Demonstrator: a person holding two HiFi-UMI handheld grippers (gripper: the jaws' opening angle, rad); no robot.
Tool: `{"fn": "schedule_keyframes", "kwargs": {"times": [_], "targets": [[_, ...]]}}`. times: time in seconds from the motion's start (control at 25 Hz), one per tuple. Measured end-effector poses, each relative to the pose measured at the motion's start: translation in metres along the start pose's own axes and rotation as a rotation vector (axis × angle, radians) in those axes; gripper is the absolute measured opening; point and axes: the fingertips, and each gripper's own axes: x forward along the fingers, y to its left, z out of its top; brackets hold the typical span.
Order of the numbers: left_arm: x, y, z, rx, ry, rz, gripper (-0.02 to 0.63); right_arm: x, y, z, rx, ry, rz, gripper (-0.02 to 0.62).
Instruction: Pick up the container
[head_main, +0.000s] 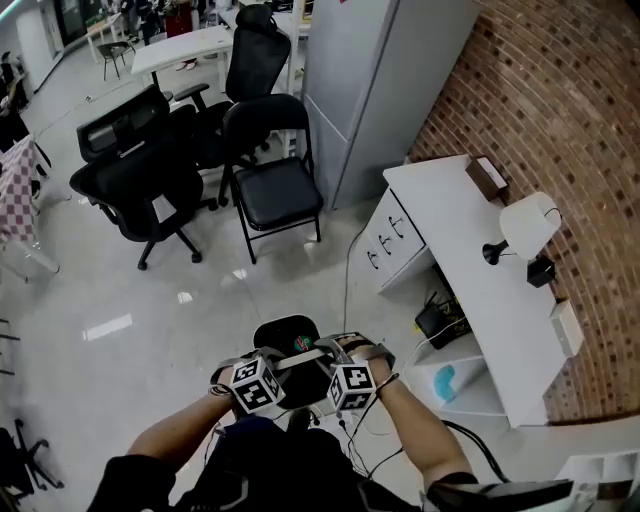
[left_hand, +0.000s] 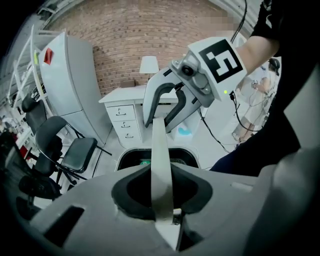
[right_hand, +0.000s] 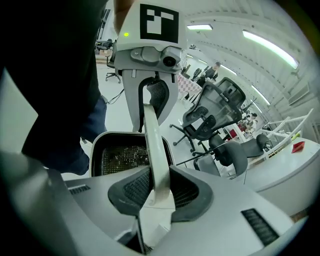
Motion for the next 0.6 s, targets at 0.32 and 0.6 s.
{"fn": "schedule_keyframes", "kwargs": {"times": [0.32,0.6], "targets": [[-0.056,0.013,0.037,0.062,-0.064,0.009,0.073,-0.050,-0.041,0.030,0.004,-0.003,-0.087,0.091],[-0.097,0.028,0.054,0.082,-0.120,0.025,0.072,-0.076,-0.067,0.057,0.019,0.007,-0.140,0.089]]}}
